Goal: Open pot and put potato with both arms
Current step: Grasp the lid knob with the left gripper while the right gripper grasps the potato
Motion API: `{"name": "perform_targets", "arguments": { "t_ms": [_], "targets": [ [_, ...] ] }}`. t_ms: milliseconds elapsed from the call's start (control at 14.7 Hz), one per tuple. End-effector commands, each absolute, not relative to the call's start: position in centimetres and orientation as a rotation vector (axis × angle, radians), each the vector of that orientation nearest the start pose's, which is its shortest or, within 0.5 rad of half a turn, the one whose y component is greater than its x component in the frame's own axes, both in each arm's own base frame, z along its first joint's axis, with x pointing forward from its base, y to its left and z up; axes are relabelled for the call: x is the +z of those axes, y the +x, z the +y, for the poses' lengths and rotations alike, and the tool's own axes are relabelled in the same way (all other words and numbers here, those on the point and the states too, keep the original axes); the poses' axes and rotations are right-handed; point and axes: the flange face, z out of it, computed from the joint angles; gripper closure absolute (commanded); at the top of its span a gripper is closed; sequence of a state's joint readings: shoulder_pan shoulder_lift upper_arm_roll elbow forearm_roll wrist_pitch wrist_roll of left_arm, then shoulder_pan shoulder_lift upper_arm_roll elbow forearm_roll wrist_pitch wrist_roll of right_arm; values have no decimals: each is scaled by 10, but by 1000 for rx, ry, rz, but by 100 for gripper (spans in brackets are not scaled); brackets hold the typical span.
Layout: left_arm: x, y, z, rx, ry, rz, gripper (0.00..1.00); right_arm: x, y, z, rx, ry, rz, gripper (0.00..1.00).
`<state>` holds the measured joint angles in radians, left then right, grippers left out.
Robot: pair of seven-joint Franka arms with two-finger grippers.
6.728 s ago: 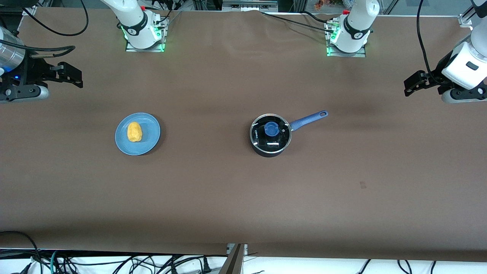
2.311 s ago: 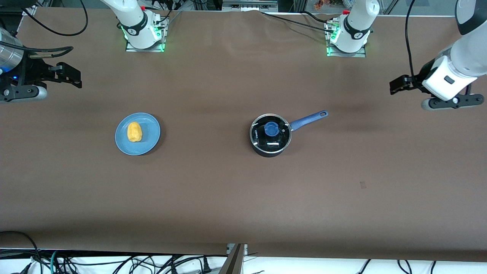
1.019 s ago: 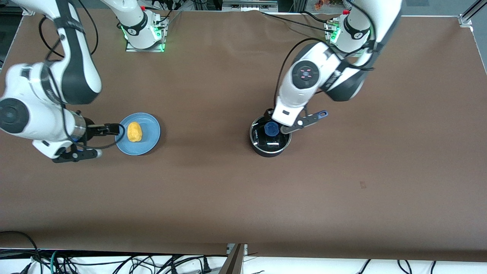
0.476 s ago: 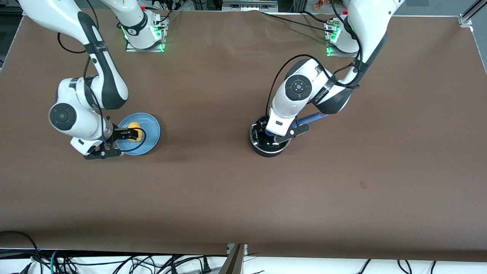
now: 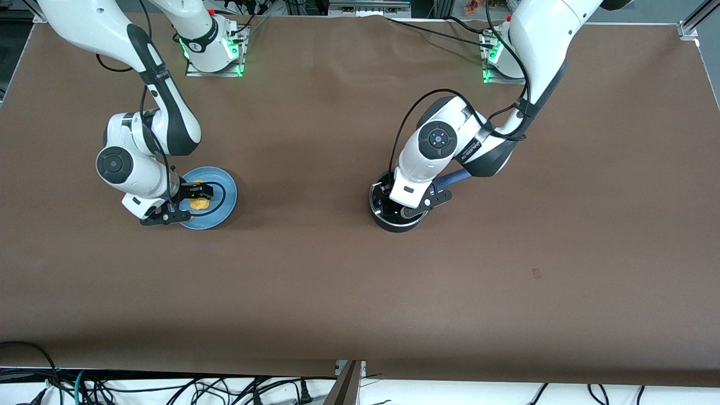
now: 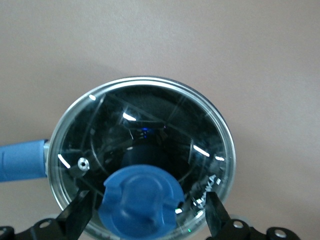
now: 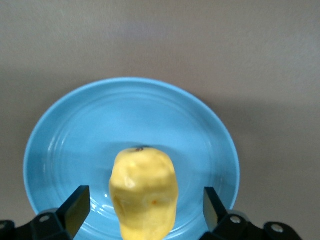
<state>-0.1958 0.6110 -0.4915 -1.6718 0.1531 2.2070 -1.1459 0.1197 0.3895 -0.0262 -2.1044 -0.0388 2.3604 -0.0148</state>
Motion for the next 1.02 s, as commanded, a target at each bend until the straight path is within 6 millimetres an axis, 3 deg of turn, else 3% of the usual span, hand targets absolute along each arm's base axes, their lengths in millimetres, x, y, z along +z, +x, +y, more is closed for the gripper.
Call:
{"name": "perform_targets", "arguments": {
  "t_ms": [0, 204, 612, 680, 748, 883, 951],
  "targets": [
    [281, 555, -397, 119, -3129, -650, 1, 211, 553, 52, 197, -3166, -210, 0],
    [280, 554, -398, 119, -3128, -645, 16, 201, 549, 53, 183, -3164, -228, 2],
    [279, 553, -398, 124, -3125, -644, 31, 192, 551, 54, 164, -3164, -236, 47],
    [279, 553, -398, 122, -3125, -643, 40, 194, 553, 54, 156, -3164, -236, 53],
    [278, 551, -400, 125, -3124, -635, 56, 198, 554, 56, 147, -3163, -240, 58],
    [278, 549, -403, 127, -3124, -625, 76, 212, 561, 59, 108, -3162, -246, 58],
    [279, 549, -403, 125, -3126, -623, 80, 224, 565, 61, 74, -3161, -253, 58]
  ]
}}
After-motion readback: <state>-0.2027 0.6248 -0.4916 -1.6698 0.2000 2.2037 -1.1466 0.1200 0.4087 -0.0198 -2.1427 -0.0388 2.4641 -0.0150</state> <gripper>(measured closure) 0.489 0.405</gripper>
